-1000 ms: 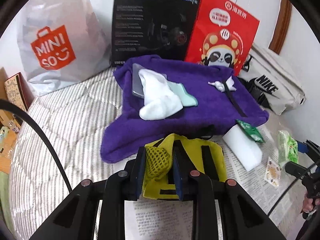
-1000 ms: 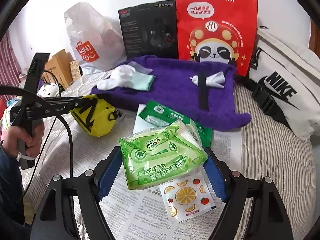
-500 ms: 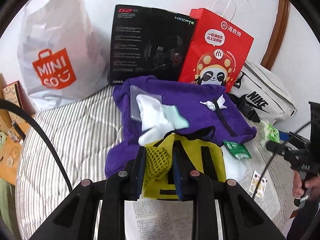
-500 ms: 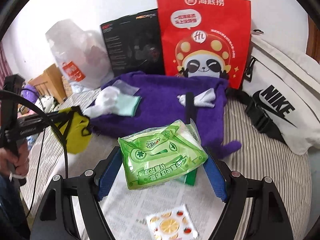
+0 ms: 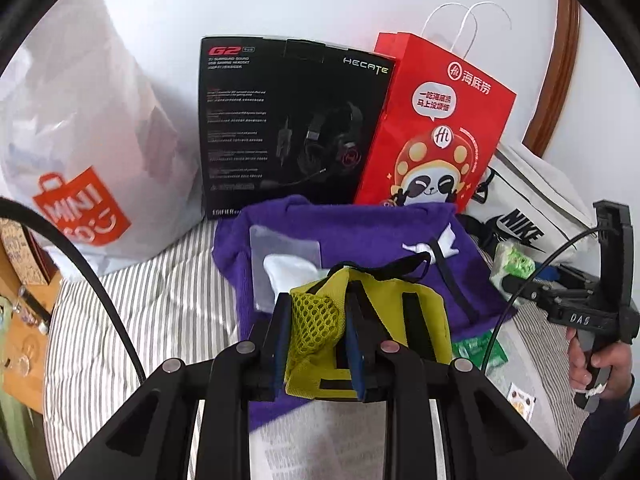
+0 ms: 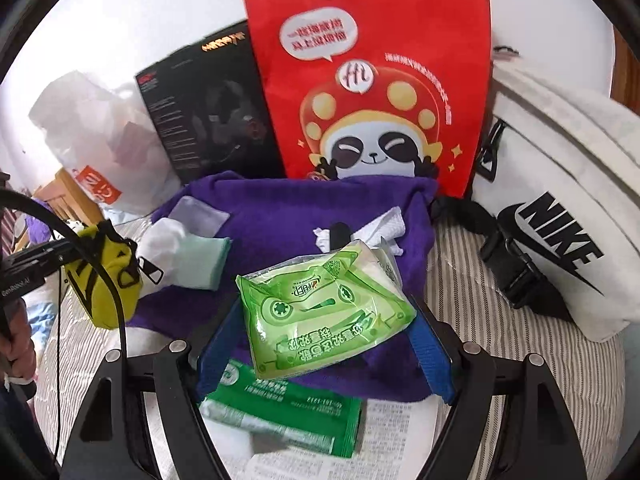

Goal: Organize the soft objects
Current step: 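Carry pouch and wipe pack onto the purple towel while the right tool opens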

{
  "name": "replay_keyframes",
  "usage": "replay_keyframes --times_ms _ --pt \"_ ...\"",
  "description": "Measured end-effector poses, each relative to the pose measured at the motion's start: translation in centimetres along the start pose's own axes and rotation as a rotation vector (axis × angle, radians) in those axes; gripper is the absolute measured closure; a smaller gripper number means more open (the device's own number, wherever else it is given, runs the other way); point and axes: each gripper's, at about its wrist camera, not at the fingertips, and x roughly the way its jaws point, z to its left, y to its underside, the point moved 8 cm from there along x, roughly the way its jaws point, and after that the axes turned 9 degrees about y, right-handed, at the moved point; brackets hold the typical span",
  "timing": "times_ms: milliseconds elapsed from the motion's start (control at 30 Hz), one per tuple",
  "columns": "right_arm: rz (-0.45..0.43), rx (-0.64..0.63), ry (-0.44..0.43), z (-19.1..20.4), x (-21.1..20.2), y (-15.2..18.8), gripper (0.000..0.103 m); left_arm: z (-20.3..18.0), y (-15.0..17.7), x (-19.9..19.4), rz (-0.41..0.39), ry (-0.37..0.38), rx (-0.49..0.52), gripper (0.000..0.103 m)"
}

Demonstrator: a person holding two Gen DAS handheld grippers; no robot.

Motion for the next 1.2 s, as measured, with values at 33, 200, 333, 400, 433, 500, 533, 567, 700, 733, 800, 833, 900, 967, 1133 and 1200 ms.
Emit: replay_keyframes --times_ms 33,200,333,400,433,500,533,567,700,733,800,833,900,967,1133,1200 --pt "0.011 0.008 -0.001 -0.1 0.5 0.0 0.023 0.0 -0.3 0.3 0.0 0.003 0.0 0.079" --pt "0.068 0.034 0.008 -0.3 3.3 0.6 0.023 0.1 -2.0 2.2 0.003 0.016 -0.001 0.079" --pt "0.106 0.024 0.018 0.0 5.1 1.4 0.023 0.1 -2.4 3.6 0.01 0.028 -0.007 0.079" --pt "0.124 0.021 0.03 0.0 6.0 1.9 0.023 0.2 -2.4 4.1 0.012 0.036 -0.012 0.079" --pt "0.127 0.018 0.035 0.0 6.3 2.0 0.023 0.3 -2.3 4.3 0.012 0.041 -0.018 0.079" --pt "0.111 0.001 0.05 0.2 6.4 2.0 0.023 0.4 -2.2 4.8 0.021 0.05 -0.017 0.079" --pt "0.108 0.004 0.049 0.3 6.5 1.9 0.023 0.4 -2.2 4.9 0.025 0.05 -0.013 0.079" --pt "0.105 0.005 0.047 0.4 6.6 1.9 0.023 0.5 -2.1 5.0 0.025 0.048 -0.012 0.079" --pt "0.126 -0.005 0.035 1.0 7.2 2.4 0.023 0.9 -1.9 5.2 0.03 0.055 -0.029 0.079" --pt "0.119 -0.009 0.045 1.0 7.2 2.4 0.023 1.0 -1.9 5.2 0.03 0.056 -0.03 0.079" --pt "0.11 -0.015 0.057 1.1 7.4 2.3 0.023 1.0 -1.9 5.2 0.031 0.06 -0.034 0.079" --pt "0.107 -0.015 0.061 1.1 7.5 2.3 0.023 1.0 -1.9 5.3 0.033 0.063 -0.035 0.079" --pt "0.104 -0.026 0.074 1.2 7.6 2.3 0.023 1.1 -1.9 5.3 0.035 0.064 -0.039 0.079" --pt "0.113 -0.046 0.08 1.5 7.9 2.4 0.023 1.1 -1.8 5.3 0.037 0.069 -0.039 0.079" --pt "0.108 -0.05 0.06 1.6 7.8 2.4 0.021 1.0 -1.7 5.7 0.043 0.069 -0.042 0.079" --pt "0.103 -0.035 0.041 1.5 7.6 2.4 0.021 1.0 -1.6 5.9 0.048 0.068 -0.043 0.079"
